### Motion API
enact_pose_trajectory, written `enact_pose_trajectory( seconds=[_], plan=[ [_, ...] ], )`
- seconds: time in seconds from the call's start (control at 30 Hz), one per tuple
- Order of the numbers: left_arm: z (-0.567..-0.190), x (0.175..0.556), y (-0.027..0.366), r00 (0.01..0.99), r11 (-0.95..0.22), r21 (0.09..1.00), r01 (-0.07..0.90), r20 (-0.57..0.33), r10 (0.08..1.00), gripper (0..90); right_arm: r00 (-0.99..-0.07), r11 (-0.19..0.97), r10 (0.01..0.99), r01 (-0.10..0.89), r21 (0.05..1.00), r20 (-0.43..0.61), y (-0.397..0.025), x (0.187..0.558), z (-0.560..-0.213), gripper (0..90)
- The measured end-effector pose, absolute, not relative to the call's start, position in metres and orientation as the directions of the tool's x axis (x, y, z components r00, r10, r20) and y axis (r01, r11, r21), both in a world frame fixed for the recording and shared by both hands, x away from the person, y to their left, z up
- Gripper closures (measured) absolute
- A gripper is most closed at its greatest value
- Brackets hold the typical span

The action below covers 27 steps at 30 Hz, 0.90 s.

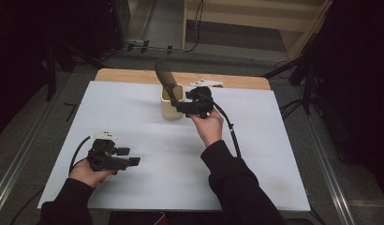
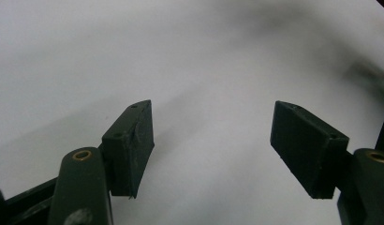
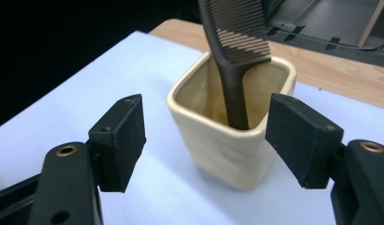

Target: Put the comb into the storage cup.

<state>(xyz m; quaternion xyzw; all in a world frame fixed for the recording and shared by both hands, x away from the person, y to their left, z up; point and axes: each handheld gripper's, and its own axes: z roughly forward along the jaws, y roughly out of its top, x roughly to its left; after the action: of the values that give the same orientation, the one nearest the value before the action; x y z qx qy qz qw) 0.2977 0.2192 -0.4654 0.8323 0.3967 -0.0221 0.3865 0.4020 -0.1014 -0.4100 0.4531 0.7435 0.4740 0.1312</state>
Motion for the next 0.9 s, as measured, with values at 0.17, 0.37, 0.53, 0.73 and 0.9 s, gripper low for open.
enact_pose_trajectory(
  seconds=[0.17, 0.37, 0.53, 0.73, 0.9],
  plan=[
    [-0.465, 0.298, 0.219, 0.684, -0.388, 0.624, 0.678, -0.342, 0.645, 30.9, -0.577, 0.150, 0.781, 0.544, 0.825, 0.238, -0.105, 0.393, -0.410, 26.8],
    [-0.465, 0.298, 0.220, 0.684, -0.389, 0.624, 0.678, -0.340, 0.646, 30.9, -0.596, 0.162, 0.767, 0.541, 0.825, 0.240, -0.108, 0.385, -0.410, 26.9],
    [-0.466, 0.298, 0.221, 0.682, -0.387, 0.624, 0.679, -0.340, 0.647, 30.9, -0.610, 0.166, 0.752, 0.541, 0.825, 0.249, -0.111, 0.380, -0.413, 26.9],
    [-0.466, 0.298, 0.220, 0.683, -0.391, 0.623, 0.678, -0.337, 0.648, 30.9, -0.627, 0.182, 0.742, 0.529, 0.829, 0.237, -0.116, 0.373, -0.418, 27.0],
    [-0.466, 0.298, 0.220, 0.682, -0.389, 0.622, 0.679, -0.338, 0.649, 30.9, -0.636, 0.174, 0.727, 0.537, 0.826, 0.260, -0.122, 0.368, -0.422, 27.0]
  ],
)
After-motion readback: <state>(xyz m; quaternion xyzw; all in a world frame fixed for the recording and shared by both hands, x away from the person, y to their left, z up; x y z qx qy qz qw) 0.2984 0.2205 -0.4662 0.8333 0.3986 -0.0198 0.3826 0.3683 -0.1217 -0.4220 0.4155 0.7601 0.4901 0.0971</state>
